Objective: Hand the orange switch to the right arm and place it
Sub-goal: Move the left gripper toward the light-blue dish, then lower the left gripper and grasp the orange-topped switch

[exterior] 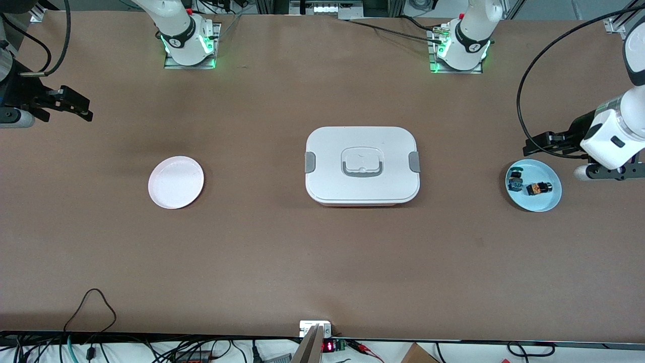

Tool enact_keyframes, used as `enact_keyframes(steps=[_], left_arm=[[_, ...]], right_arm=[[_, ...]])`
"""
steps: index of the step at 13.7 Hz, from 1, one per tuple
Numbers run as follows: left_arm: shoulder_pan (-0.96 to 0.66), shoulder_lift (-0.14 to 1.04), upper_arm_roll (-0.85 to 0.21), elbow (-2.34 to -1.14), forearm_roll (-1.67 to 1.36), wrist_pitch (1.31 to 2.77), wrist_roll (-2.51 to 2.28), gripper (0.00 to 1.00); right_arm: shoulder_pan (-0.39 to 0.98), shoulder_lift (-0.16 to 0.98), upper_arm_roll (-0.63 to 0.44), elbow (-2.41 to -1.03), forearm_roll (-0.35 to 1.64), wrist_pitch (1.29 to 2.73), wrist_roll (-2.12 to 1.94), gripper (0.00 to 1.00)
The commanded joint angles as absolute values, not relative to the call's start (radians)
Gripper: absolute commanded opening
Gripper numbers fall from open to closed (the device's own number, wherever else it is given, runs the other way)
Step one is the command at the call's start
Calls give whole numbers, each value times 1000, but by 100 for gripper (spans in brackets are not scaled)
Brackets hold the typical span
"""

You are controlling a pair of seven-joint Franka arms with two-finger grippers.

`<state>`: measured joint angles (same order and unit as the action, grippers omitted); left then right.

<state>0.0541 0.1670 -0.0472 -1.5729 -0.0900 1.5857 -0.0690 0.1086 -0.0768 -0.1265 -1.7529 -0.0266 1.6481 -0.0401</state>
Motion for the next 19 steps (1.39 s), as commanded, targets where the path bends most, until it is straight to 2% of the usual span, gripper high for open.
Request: enact_keyframes(steps=[1, 5, 9, 11, 13, 16, 19], left_arm=[[58, 181, -54, -1540, -107, 1543, -63, 100], [87, 184, -44, -1529, -57, 1486, -58, 100], [106, 305, -44, -1567, 156, 1505, -32, 100], [149, 314, -44, -1679, 189, 1648, -32, 100], [207, 321, -43, -1814, 190, 1893, 26, 100], [300, 356, -44, -1943, 193, 2222, 129, 100], [354, 373, -46, -2011, 193, 2312, 156, 100]], right_arm=[[104, -94, -121, -1770, -34, 1657, -41, 100], [107, -86, -121, -1769, -34, 1658, -40, 100], [110, -80, -118, -1769, -34, 1657, -40, 100], [110, -80, -117, -1769, -34, 1655, -38, 100], [112, -80, -117, -1769, -34, 1658, -38, 100], [110, -78, -117, -1769, -35, 1661, -37, 100], [110, -78, -117, -1767, -35, 1664, -35, 100]])
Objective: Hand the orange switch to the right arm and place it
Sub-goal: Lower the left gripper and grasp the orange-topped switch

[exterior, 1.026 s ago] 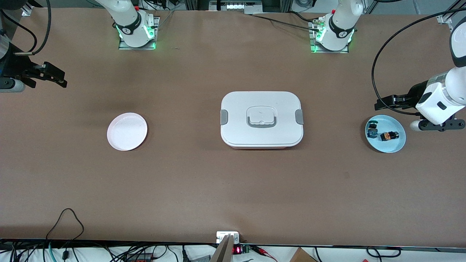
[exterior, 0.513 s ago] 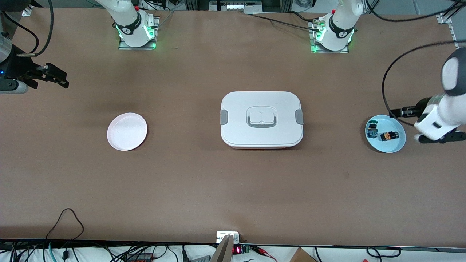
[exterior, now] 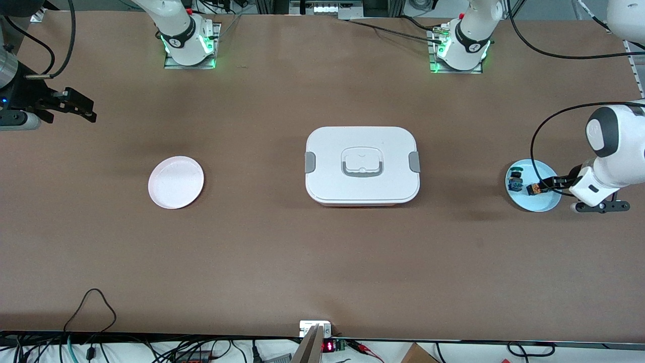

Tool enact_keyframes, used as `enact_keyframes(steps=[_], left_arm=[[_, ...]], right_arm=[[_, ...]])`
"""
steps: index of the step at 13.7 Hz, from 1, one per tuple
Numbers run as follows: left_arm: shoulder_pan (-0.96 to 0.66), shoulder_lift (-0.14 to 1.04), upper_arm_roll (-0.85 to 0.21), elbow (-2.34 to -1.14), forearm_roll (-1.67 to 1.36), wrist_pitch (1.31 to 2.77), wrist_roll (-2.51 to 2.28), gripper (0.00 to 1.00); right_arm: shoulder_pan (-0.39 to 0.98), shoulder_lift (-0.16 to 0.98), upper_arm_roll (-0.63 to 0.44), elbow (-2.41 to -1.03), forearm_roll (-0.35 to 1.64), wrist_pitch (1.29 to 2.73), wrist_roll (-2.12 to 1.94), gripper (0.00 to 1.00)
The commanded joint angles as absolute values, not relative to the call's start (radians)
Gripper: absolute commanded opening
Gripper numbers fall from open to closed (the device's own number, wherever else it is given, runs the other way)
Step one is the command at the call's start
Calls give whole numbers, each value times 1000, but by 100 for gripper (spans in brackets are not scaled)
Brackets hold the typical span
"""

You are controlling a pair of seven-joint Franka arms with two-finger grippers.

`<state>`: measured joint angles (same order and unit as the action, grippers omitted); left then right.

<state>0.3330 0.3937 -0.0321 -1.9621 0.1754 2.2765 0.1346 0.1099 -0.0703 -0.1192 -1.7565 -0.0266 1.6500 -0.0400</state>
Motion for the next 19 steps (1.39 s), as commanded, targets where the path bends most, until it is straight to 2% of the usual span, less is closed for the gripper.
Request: enact_keyframes(steps=[1, 12, 19], left_arm=[[359, 392, -46, -2014, 190, 2313, 156, 100], [393, 482, -54, -2069, 178, 2586, 126, 100], [408, 494, -57, -2085, 169, 2577, 83, 100]], right_arm=[[109, -78, -117, -1769, -34, 1666, -35, 100], [101, -67, -118, -1767, -31, 1681, -28, 100], [100, -58, -121, -1767, -38, 1683, -29, 100]])
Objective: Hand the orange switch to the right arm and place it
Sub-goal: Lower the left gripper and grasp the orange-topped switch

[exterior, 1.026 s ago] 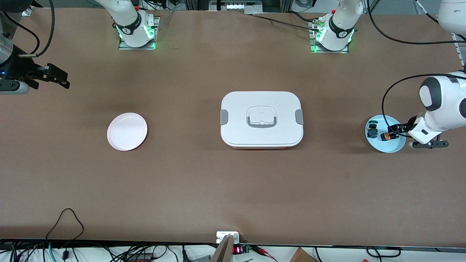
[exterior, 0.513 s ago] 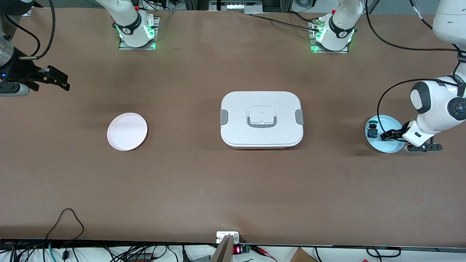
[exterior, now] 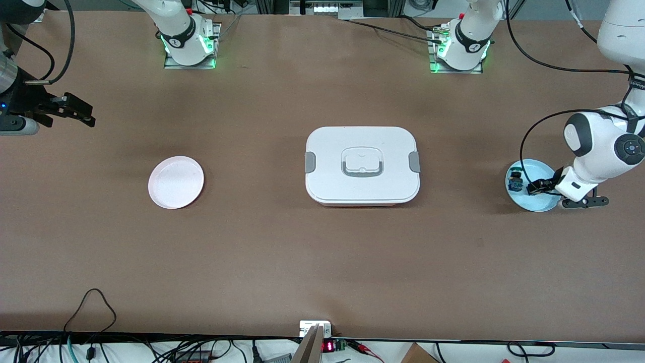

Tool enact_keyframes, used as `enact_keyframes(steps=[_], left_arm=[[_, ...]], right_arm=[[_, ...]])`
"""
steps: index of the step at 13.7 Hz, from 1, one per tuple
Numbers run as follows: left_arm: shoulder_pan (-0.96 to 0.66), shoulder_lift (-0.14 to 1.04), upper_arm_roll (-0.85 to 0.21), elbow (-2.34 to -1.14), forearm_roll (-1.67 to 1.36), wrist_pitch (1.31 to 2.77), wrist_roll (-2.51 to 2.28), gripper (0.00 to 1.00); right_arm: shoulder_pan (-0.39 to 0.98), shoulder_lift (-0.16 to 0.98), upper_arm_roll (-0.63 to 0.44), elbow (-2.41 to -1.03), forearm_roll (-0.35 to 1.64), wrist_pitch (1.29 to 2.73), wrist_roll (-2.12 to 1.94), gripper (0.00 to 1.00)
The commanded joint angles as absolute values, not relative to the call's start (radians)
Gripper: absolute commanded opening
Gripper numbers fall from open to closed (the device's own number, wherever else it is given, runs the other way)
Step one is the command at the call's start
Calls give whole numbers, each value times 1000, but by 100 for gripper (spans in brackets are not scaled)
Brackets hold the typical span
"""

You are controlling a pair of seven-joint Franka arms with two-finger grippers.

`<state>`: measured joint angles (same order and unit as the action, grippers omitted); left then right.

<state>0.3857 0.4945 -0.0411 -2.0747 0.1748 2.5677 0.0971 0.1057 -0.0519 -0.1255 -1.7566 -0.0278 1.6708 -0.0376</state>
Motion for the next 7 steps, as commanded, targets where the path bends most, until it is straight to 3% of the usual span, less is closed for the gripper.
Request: enact_keyframes(steps=[1, 3, 7], left_arm=[[408, 492, -57, -2091, 161, 2569, 81, 100], [408, 494, -57, -2094, 140, 2545, 77, 99], [407, 494, -60, -2089, 133, 2543, 74, 70]], right_arm=[[100, -58, -121, -1767, -38, 1683, -29, 100], [100, -57, -121, -1767, -40, 1683, -29, 100], [97, -57, -123, -1767, -40, 1684, -29, 100]])
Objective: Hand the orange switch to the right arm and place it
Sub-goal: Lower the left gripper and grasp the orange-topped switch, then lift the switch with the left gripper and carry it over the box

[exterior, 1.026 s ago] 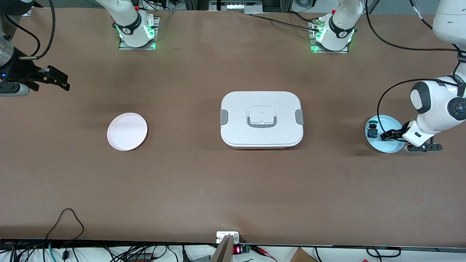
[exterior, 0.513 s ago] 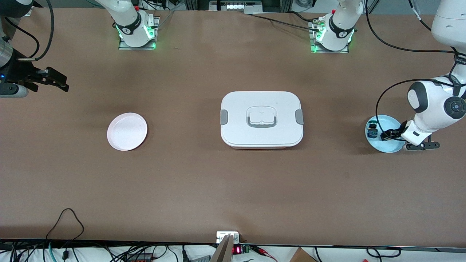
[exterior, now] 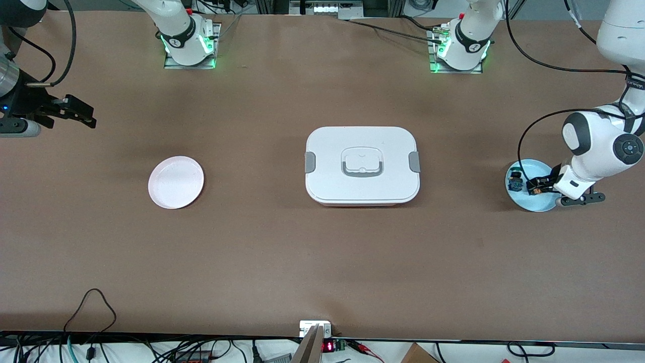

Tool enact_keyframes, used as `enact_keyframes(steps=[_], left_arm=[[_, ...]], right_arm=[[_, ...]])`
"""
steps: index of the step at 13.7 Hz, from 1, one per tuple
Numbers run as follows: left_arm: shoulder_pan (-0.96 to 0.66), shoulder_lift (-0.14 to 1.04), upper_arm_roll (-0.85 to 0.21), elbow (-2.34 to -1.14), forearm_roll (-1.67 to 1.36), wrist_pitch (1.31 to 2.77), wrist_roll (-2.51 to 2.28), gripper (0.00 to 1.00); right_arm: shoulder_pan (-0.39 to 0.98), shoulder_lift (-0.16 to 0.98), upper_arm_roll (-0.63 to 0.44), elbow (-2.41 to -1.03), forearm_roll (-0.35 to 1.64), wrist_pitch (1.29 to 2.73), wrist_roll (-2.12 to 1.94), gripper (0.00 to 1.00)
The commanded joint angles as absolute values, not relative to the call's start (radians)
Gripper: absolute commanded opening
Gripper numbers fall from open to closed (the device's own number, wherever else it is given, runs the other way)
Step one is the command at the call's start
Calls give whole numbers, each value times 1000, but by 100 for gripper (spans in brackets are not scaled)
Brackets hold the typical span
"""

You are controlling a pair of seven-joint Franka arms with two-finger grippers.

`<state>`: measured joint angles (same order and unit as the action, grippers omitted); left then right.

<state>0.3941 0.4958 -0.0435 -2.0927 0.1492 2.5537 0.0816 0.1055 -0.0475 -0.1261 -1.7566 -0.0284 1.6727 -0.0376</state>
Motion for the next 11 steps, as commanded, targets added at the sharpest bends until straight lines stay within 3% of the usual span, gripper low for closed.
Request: enact_keyframes(steps=[1, 2, 3, 11], left_arm=[[405, 492, -61, -2088, 133, 2540, 77, 55], [403, 492, -63, -2082, 135, 2516, 83, 43], [399, 486, -63, -2073, 137, 2476, 86, 41], [391, 442, -188, -1663, 141, 1822, 160, 37]], right_arm=[[100, -57, -123, -1767, -40, 1684, -29, 100], [100, -57, -123, -1767, -40, 1683, -29, 100], [100, -57, -123, -1767, -40, 1684, -29, 100], [100, -58, -123, -1766, -40, 1672, -29, 100]])
